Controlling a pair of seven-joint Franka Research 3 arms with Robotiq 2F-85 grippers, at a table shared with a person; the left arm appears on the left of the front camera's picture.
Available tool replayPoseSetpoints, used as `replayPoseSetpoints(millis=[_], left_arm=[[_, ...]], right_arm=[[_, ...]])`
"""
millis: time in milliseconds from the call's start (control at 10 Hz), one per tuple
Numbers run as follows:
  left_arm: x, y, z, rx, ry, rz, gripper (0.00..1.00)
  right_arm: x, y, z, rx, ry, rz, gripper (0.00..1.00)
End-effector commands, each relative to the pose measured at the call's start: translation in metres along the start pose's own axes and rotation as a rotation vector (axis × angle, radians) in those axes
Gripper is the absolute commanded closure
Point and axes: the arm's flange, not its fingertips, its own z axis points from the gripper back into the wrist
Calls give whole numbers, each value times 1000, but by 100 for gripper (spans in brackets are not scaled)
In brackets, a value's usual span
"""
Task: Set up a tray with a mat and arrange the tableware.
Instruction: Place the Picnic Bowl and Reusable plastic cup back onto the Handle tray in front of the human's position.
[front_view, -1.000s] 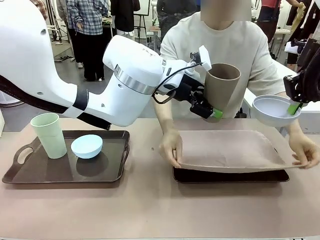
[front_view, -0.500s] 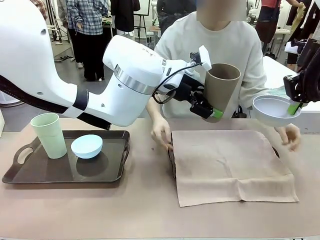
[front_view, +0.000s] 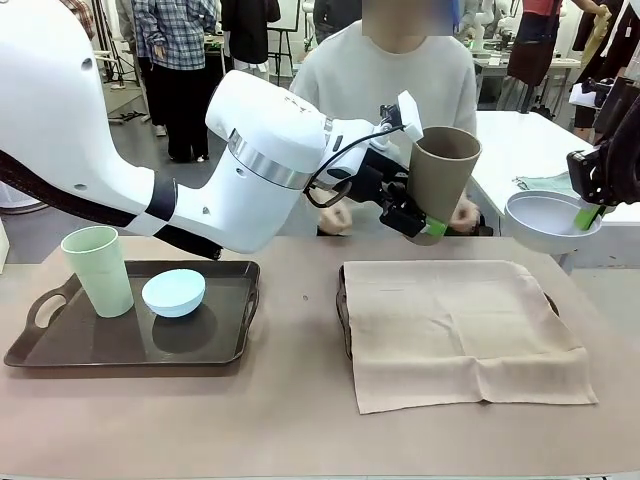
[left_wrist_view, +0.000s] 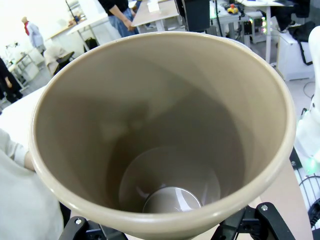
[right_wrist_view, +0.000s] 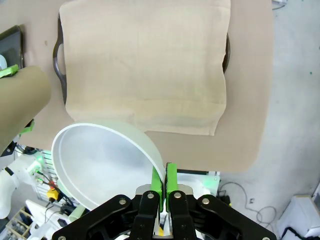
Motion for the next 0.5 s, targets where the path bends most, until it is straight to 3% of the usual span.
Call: replayPoseSetpoints(millis=[0, 400], left_arm=[[4, 4, 1, -7, -16, -19, 95], [4, 4, 1, -7, -16, -19, 95]], right_arm=[[0, 0, 0, 2, -10, 2, 100], [0, 0, 0, 2, -10, 2, 100]])
